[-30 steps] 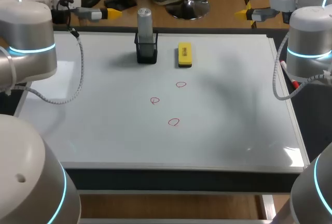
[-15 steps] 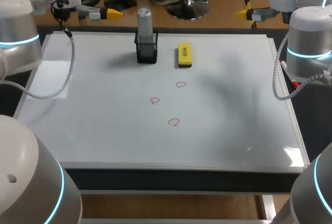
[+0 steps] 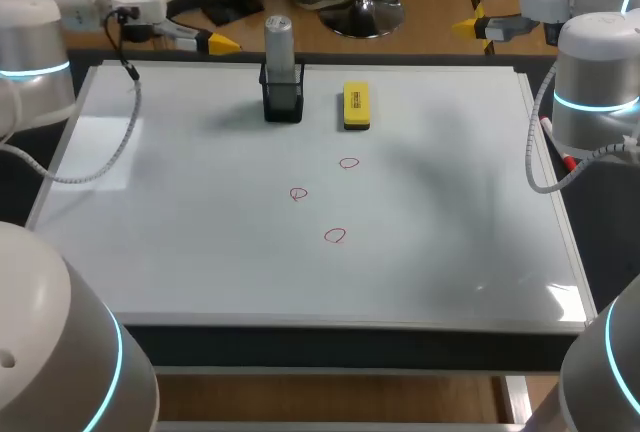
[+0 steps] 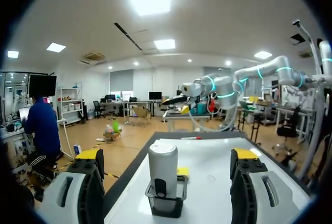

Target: Pick up the inspection probe, press it on each red-marked spot on the whiteboard one by one, put down the probe, pick up the eraser, and wipe off all the red marks.

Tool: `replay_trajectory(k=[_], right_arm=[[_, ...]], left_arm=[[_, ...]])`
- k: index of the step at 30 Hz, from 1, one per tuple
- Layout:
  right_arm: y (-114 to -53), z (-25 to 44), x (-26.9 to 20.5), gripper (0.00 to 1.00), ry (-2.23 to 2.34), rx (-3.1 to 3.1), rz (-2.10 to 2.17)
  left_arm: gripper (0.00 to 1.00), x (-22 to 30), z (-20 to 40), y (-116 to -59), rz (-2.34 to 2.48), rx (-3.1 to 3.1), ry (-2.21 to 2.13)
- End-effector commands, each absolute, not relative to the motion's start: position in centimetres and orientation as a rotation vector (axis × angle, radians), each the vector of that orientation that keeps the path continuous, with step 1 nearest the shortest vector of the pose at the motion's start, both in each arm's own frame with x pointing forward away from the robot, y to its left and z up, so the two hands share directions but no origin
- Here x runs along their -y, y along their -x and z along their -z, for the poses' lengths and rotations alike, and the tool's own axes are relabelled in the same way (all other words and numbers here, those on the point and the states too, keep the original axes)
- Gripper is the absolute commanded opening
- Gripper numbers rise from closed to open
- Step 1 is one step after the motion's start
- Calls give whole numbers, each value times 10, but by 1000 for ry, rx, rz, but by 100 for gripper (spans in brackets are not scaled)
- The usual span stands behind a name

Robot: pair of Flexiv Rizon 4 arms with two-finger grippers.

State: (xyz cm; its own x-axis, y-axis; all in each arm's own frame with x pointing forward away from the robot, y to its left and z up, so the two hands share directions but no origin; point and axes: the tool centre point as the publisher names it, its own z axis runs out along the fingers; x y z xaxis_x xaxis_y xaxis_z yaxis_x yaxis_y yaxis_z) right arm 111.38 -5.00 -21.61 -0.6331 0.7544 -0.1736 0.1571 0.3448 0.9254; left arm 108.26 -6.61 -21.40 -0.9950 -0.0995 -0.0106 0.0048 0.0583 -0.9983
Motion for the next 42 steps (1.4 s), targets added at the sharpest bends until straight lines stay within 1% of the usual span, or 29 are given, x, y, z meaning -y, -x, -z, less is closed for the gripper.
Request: replay_trajectory(k=[1, 25, 42], right_arm=[[-1114, 216, 50, 100, -793, -2013, -1291], [-1114, 216, 50, 100, -793, -2013, -1291], [-1114, 216, 50, 100, -793, -2013, -1291]], left_arm=[[100, 76, 229, -1092, 2186, -2308, -43], [100, 129, 263, -1102, 2142, -2346, 4], [100, 150, 264, -1098, 2079, -2328, 82]])
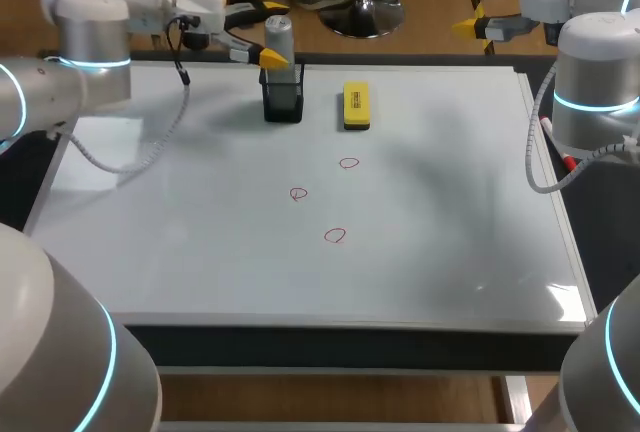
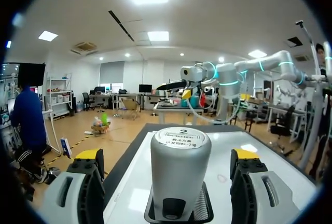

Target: Pick up the inspection probe, press it on each red-marked spot on the whiteboard one by one, put down the probe, pick up the eraser, and wipe off all the red marks.

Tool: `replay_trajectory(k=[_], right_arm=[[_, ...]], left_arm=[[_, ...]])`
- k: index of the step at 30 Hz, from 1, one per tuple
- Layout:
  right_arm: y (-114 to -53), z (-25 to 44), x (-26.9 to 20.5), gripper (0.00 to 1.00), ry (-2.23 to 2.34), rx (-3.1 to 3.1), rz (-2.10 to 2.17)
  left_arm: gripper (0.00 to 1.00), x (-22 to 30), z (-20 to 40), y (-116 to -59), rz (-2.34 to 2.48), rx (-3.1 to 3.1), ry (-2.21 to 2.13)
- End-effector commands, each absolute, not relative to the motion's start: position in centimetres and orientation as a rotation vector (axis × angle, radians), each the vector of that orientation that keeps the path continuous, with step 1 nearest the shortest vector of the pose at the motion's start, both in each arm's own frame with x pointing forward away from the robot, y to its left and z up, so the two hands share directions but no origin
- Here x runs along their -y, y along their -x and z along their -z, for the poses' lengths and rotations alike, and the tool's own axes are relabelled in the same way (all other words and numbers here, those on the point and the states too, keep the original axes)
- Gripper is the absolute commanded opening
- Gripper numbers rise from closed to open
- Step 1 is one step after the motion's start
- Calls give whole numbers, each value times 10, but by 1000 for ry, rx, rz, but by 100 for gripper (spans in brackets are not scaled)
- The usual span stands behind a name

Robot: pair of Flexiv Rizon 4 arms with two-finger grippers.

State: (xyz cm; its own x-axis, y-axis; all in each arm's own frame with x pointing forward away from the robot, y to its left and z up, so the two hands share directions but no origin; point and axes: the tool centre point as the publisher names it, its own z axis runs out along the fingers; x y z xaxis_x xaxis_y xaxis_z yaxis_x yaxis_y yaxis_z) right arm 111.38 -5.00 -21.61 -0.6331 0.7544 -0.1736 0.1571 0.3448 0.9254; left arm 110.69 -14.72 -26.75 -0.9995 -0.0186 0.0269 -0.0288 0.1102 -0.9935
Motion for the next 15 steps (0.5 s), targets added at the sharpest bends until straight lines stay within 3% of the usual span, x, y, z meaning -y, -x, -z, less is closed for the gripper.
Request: replay_trajectory(k=[1, 15], right_arm=[[-1114, 216, 50, 100, -793, -2013, -1291], [-1114, 216, 50, 100, -793, -2013, -1291]], left_arm=[[100, 151, 265, -1098, -2105, 2360, -86], [100, 155, 267, -1095, -2084, 2363, -71]])
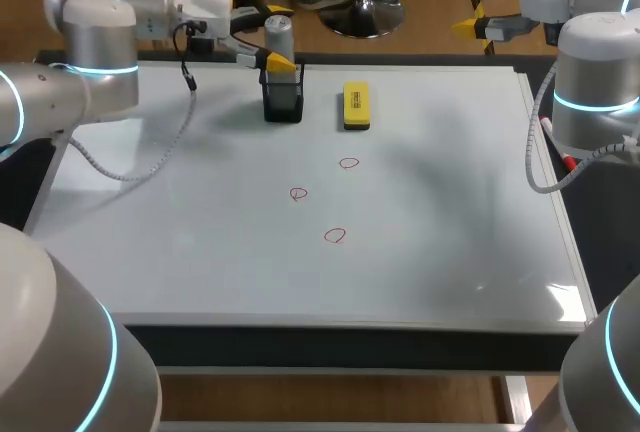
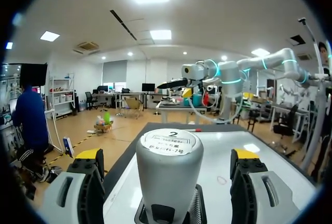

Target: Pick up the inspection probe, press it on each red-marked spot on the whiteboard one by one, put down the probe, pick up the eraser, and wipe off all the red marks.

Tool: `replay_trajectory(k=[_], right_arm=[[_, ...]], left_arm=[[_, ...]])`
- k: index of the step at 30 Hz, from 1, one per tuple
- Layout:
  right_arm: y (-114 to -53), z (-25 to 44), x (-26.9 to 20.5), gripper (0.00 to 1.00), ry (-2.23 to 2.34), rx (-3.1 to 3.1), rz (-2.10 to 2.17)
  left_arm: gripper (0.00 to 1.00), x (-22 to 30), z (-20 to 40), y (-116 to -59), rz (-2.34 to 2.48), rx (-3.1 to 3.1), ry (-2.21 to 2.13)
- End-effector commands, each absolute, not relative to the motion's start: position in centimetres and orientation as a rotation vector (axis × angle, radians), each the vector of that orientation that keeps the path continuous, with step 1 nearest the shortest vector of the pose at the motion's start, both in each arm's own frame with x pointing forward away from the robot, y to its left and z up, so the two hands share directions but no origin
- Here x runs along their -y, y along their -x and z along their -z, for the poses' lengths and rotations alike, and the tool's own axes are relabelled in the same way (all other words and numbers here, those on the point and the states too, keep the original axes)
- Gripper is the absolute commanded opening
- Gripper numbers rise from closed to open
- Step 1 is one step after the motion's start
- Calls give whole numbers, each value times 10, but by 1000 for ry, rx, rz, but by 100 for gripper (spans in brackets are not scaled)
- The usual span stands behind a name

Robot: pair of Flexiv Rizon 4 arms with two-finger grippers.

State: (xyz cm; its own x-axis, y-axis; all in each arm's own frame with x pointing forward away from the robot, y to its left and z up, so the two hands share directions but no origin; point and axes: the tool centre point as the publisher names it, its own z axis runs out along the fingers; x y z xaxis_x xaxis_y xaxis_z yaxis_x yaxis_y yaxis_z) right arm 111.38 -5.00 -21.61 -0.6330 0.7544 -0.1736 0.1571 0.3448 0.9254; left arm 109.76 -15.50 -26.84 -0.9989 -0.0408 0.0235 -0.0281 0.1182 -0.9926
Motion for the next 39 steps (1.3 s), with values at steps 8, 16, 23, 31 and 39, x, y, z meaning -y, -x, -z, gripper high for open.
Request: replay_trajectory(k=[8, 16, 23, 31, 39], right_arm=[[-1114, 216, 50, 100, -793, -2013, -1291], [-1114, 216, 50, 100, -793, -2013, -1291], [-1114, 216, 50, 100, -793, -2013, -1291], [-1114, 216, 50, 100, -793, -2013, -1291], [-1114, 216, 50, 100, -793, -2013, -1291]], left_arm=[[62, 153, 270, -1091, 2072, -2372, 56], [0, 150, 271, -1084, 2087, -2402, 1], [0, 146, 266, -1082, 2082, -2389, 5], [0, 151, 244, -1088, 2065, -2366, 4], [0, 154, 213, -1094, 2061, -2371, -57]])
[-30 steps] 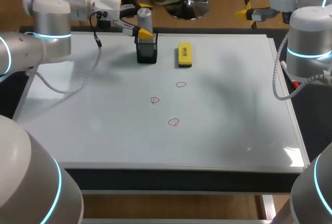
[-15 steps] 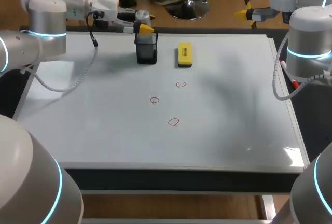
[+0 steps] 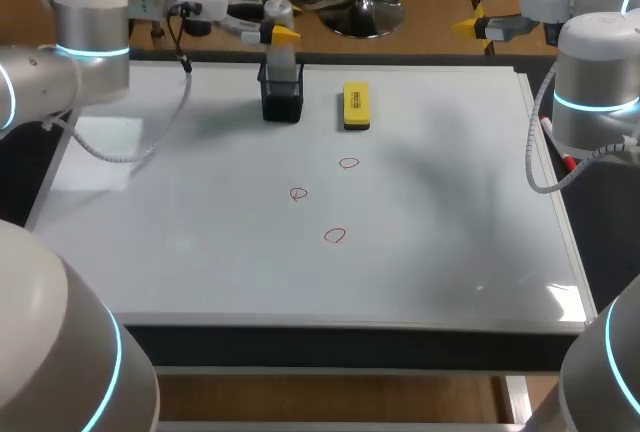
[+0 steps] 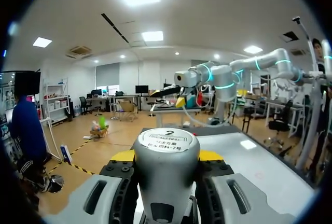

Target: Pick up the inspection probe, press it on each red-marked spot on the whiteboard one by one, put down the probe, pick up the eraser, and wipe off all the red marks.

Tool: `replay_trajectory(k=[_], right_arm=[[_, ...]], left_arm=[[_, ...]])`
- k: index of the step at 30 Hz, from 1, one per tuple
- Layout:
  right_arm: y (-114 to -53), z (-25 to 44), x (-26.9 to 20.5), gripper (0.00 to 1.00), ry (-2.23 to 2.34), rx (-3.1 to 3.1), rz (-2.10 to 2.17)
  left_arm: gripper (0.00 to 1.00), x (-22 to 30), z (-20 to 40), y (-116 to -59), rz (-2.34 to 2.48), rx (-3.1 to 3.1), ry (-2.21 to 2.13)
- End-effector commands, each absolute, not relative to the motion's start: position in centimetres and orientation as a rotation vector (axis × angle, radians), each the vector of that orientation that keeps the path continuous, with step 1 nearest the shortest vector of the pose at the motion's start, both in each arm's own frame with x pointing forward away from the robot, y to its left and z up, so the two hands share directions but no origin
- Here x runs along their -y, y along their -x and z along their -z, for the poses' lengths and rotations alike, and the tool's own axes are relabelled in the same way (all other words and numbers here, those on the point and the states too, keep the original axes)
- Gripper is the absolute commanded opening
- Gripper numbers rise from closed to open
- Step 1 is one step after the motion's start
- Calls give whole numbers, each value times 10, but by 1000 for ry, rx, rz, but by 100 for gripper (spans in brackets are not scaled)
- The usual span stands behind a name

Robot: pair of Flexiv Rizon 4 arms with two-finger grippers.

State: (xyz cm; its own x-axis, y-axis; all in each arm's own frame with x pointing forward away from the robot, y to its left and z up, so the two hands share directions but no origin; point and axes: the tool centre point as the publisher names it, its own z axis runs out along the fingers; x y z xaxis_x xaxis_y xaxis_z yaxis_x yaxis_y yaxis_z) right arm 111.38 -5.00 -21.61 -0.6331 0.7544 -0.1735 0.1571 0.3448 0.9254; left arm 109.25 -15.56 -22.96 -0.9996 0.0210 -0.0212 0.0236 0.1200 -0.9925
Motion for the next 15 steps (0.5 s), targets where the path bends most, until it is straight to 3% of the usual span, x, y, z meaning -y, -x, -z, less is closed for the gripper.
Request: replay_trajectory(k=[1, 15], right_arm=[[-1114, 216, 50, 100, -793, -2013, -1291], [-1114, 216, 50, 100, -793, -2013, -1291]], left_arm=[[0, 154, 210, -1095, 2059, -2376, -57], [0, 147, 154, -1095, 2070, -2352, -3]])
